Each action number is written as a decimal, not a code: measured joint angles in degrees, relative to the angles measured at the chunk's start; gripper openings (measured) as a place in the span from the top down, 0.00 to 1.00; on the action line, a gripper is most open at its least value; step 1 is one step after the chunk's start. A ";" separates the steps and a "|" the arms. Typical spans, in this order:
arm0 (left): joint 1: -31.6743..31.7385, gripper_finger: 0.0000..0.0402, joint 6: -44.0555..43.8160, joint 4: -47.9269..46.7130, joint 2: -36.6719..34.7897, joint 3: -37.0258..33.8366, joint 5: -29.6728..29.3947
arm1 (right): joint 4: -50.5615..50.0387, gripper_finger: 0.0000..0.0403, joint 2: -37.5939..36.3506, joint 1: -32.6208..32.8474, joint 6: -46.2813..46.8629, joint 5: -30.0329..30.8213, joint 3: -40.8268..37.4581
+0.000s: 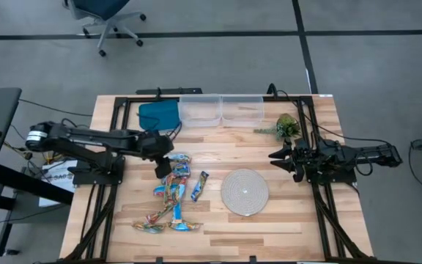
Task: Pick and place Granola Bars by type
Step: Put the yellow granola bar into the blue bin
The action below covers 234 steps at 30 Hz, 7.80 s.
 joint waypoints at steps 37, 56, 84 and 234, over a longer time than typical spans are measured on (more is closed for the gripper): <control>2.74 0.40 14.61 5.51 21.98 4.33 0.02 | 0.05 0.65 -0.02 -0.01 0.00 0.00 0.00; 6.90 0.49 16.11 4.67 25.00 4.33 -1.26 | 0.03 0.64 -0.02 -0.01 0.00 -0.01 0.00; 8.24 0.94 10.85 3.68 24.96 4.29 -1.21 | 0.03 0.65 -0.02 0.00 0.00 0.00 0.00; -45.65 0.80 -3.69 -6.06 -5.56 3.30 16.75 | 0.02 0.65 -0.02 -0.02 0.00 -0.02 0.00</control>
